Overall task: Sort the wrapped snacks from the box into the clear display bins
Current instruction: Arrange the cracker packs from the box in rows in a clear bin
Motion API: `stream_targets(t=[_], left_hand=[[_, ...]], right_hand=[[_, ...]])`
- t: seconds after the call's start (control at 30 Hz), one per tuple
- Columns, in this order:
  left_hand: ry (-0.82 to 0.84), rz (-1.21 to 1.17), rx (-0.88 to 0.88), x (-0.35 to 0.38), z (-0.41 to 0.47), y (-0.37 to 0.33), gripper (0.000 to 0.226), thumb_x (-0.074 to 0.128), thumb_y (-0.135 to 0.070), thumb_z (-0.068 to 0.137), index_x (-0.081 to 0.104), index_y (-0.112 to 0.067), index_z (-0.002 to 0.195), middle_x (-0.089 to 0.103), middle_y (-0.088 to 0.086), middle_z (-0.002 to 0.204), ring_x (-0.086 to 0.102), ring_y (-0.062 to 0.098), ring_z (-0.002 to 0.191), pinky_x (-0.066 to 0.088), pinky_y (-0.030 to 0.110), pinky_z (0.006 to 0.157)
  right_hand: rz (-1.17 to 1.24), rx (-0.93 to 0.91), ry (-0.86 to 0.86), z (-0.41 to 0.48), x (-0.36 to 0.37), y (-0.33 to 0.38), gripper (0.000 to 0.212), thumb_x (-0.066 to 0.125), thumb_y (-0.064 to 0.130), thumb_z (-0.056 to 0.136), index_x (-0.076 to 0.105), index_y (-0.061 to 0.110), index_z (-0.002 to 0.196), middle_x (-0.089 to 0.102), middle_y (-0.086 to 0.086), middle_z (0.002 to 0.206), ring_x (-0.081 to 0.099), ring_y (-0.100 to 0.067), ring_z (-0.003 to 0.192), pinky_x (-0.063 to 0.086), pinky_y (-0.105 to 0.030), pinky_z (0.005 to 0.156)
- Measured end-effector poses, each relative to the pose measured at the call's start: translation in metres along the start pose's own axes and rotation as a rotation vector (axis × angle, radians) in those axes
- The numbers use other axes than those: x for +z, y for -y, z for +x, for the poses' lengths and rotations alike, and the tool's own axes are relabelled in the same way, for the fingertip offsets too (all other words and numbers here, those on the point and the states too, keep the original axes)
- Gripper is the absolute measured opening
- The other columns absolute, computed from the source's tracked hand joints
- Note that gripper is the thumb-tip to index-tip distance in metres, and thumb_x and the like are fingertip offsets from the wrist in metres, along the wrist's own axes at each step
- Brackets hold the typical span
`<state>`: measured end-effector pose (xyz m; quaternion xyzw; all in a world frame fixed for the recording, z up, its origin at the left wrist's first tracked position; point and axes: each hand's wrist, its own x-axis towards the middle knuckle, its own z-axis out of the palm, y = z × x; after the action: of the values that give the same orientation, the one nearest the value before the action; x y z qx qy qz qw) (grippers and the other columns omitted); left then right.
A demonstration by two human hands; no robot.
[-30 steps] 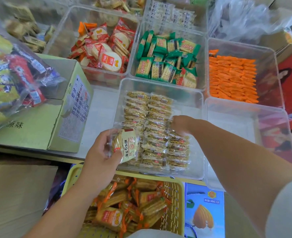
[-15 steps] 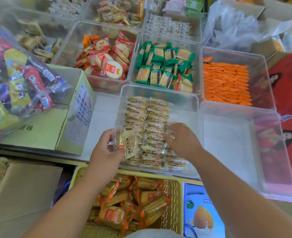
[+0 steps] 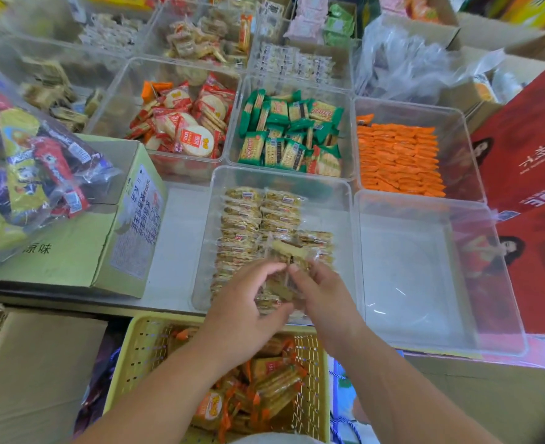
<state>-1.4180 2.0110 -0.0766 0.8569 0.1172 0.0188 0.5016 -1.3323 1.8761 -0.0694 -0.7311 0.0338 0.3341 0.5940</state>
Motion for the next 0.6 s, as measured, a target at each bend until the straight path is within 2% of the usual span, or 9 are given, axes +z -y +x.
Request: stream_targets(t=[0.07,0.1,0.17,0.23,0.3,0.4,0.47,0.5,0.6], left_hand=[[-0.068,0.12,-0.043,-0.008,0.004,0.014,0.064,0.069,-0.058,0.081,0.046,-0.043,0.14,0.048,-0.023,0.143,0.042,-0.002,0.133,0.036,0.024,0.109],[-0.131,0.222,-0.069,-0.014,0.007,0.023,0.069,0.073,-0.053,0.082,0.046,-0.035,0.143,0.048,-0.013,0.146,0.042,0.008,0.135,0.037,0.032,0.111],[-0.183,0.399,-0.209,-0.027,0.014,0.041,0.084,0.077,-0.05,0.082,0.038,-0.022,0.151,0.042,0.004,0.154,0.038,0.027,0.141,0.035,0.044,0.114],[-0.102,0.419,-0.401,-0.035,0.016,0.057,0.107,0.074,-0.059,0.082,0.014,-0.02,0.162,0.023,0.009,0.166,0.027,0.032,0.15,0.029,0.047,0.119],[0.001,0.397,-0.507,-0.034,0.016,0.067,0.12,0.067,-0.07,0.081,-0.01,-0.024,0.162,0.008,0.004,0.171,0.024,0.029,0.153,0.031,0.046,0.118],[0.076,0.508,-0.511,-0.029,0.017,0.071,0.126,0.058,-0.08,0.08,-0.019,-0.021,0.16,0.002,0.002,0.171,0.031,0.027,0.151,0.039,0.043,0.114],[0.082,0.561,-0.498,-0.028,0.019,0.071,0.127,0.057,-0.081,0.08,-0.019,-0.019,0.16,0.002,0.004,0.17,0.034,0.026,0.149,0.041,0.041,0.112],[0.082,0.574,-0.493,-0.028,0.019,0.072,0.127,0.057,-0.081,0.08,-0.019,-0.019,0.16,0.003,0.004,0.17,0.035,0.026,0.149,0.042,0.041,0.112],[0.093,0.599,-0.475,-0.029,0.018,0.072,0.125,0.056,-0.08,0.081,-0.018,-0.018,0.16,0.004,0.004,0.169,0.037,0.026,0.147,0.044,0.04,0.111]], right_hand=[[-0.119,-0.058,-0.055,0.012,-0.011,0.005,0.01,0.059,0.032,0.1,0.067,0.026,0.102,0.074,-0.005,0.096,0.072,-0.027,0.094,0.059,-0.046,0.084],[-0.242,-0.112,-0.096,0.019,-0.019,0.011,0.008,0.058,0.032,0.101,0.065,0.034,0.1,0.073,0.005,0.089,0.071,-0.015,0.083,0.059,-0.031,0.071],[-0.513,-0.268,-0.167,0.039,-0.038,0.028,0.015,0.058,0.031,0.1,0.063,0.044,0.105,0.07,0.013,0.08,0.061,-0.002,0.063,0.044,-0.017,0.05],[-0.825,-0.423,-0.211,0.063,-0.057,0.045,0.027,0.057,0.027,0.1,0.063,0.037,0.124,0.071,0.012,0.098,0.063,-0.007,0.079,0.048,-0.023,0.062],[-1.161,-0.489,-0.21,0.089,-0.068,0.062,0.033,0.054,0.023,0.1,0.062,0.03,0.131,0.068,0.001,0.117,0.063,-0.022,0.099,0.053,-0.034,0.079],[-1.635,-0.494,-0.101,0.12,-0.069,0.074,0.037,0.051,0.016,0.096,0.063,0.034,0.126,0.066,0.001,0.115,0.06,-0.026,0.102,0.05,-0.036,0.08],[-1.85,-0.498,-0.003,0.136,-0.062,0.074,0.045,0.053,0.011,0.09,0.062,0.035,0.127,0.065,0.004,0.114,0.058,-0.024,0.11,0.045,-0.038,0.093],[-1.9,-0.491,0.029,0.143,-0.058,0.072,0.047,0.054,0.009,0.088,0.061,0.033,0.128,0.065,0.003,0.113,0.057,-0.024,0.111,0.044,-0.038,0.094],[-1.937,-0.374,0.119,0.164,-0.052,0.06,0.047,0.054,0.003,0.086,0.06,0.023,0.128,0.064,0.0,0.103,0.062,-0.025,0.1,0.042,-0.035,0.073]])
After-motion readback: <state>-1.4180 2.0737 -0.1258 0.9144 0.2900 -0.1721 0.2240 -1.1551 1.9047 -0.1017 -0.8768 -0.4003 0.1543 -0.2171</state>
